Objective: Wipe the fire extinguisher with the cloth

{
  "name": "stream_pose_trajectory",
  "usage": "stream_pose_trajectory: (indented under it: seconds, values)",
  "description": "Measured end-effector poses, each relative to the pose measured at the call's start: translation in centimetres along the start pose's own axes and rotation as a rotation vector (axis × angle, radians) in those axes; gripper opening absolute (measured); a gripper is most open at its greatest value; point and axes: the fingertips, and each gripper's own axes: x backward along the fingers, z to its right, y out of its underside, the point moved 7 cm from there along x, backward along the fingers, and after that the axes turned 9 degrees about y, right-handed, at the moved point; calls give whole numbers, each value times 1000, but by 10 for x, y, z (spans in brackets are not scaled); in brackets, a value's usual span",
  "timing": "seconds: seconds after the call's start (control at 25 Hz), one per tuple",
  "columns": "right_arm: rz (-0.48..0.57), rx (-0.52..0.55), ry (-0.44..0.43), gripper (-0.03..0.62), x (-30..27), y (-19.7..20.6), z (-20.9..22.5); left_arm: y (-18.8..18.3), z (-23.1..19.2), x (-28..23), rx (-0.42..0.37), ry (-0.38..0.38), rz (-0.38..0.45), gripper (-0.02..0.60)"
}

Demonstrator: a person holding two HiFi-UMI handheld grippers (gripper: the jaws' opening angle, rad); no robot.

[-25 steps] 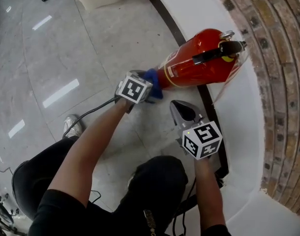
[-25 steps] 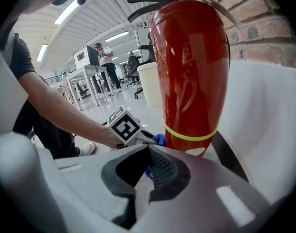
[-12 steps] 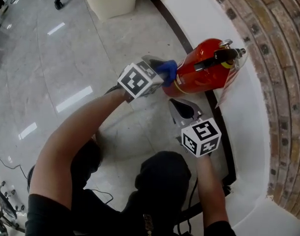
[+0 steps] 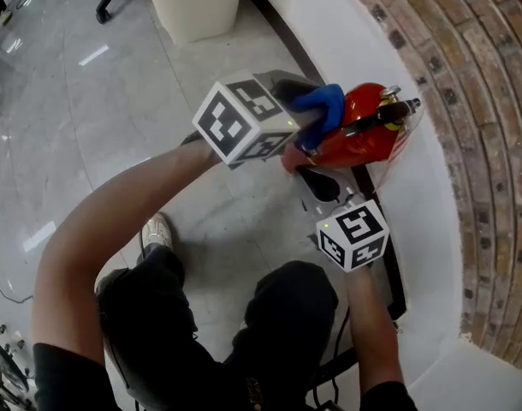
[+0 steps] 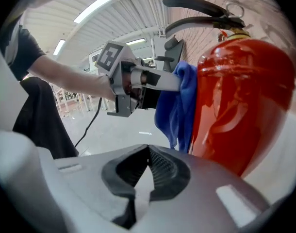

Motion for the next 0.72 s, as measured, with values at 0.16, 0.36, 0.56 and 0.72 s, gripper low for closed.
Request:
stream_pose_trajectory:
  seconds: [0.16, 0.36, 0.56, 0.72]
  values:
    - [-32, 36, 5, 3, -6, -7, -3, 3, -4, -3, -9, 22, 6, 100]
    - [-82, 95, -38, 3, -11, -5, -14, 47, -21, -17, 54, 10, -23, 98]
    - [-162, 157, -95, 3, -20, 11, -25, 103, -38, -37, 119, 5, -73, 98]
    - [-208, 162, -117, 3, -31, 20, -32, 138, -51, -52, 157, 17, -112, 96]
